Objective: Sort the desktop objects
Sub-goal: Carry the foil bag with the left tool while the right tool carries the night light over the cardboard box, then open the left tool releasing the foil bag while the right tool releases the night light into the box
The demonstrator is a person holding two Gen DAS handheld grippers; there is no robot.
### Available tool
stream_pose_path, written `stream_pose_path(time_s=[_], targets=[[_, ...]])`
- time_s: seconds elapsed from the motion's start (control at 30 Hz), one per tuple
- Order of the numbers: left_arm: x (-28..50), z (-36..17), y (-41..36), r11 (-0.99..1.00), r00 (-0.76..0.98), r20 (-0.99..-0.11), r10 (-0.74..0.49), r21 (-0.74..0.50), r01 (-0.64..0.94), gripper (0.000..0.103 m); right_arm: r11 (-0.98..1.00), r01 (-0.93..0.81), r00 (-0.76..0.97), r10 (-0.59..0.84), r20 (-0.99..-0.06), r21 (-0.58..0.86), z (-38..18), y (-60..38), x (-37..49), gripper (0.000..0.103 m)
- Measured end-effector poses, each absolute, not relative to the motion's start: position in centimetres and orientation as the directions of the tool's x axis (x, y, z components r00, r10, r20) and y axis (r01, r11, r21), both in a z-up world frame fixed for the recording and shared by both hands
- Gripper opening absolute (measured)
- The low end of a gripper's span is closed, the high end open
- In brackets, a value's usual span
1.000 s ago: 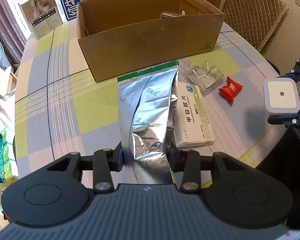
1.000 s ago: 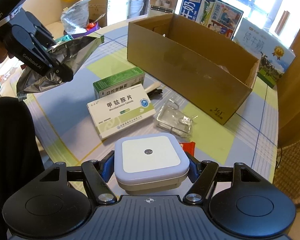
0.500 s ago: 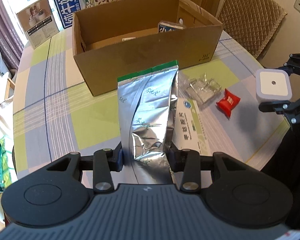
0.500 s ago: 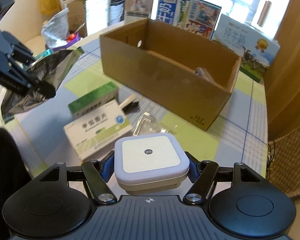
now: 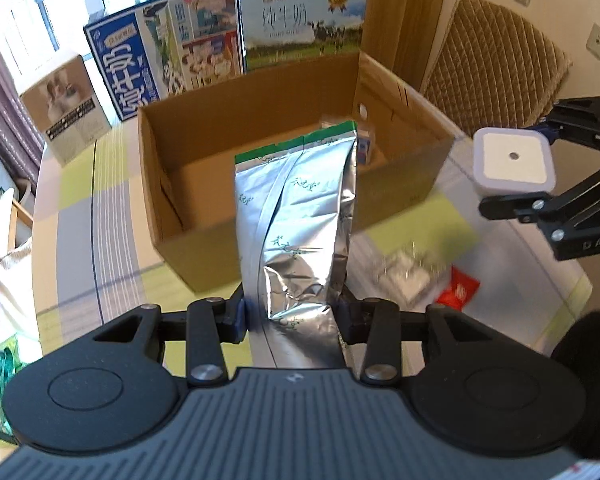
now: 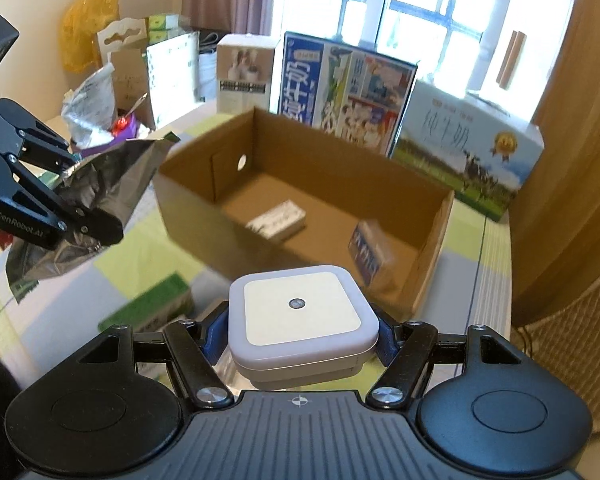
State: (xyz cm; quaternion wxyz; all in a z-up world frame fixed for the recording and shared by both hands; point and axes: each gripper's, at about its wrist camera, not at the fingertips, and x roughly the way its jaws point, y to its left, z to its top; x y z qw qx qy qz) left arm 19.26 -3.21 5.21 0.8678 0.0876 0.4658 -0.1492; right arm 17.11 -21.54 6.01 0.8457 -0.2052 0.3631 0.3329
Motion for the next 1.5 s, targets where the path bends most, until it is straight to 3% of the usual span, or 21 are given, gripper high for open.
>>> stream_pose_path(time_s=[0.73, 1.5], targets=[[33.0, 5.7, -3.3, 0.959, 0.547, -0.82, -0.168, -0.007, 0.284, 0.036, 0.793, -0.61, 0.566, 0.441, -0.696, 0.007, 6.9, -18.2, 30.2, 0.067], [39.9, 0.5, -1.4, 0.97, 0.475, -0.867, -0.151, -0.038, 0.239, 0.039, 0.81, -0.582, 0.487, 0.425, -0.763, 0.079, -0.3, -16.5, 35.1, 0.067]])
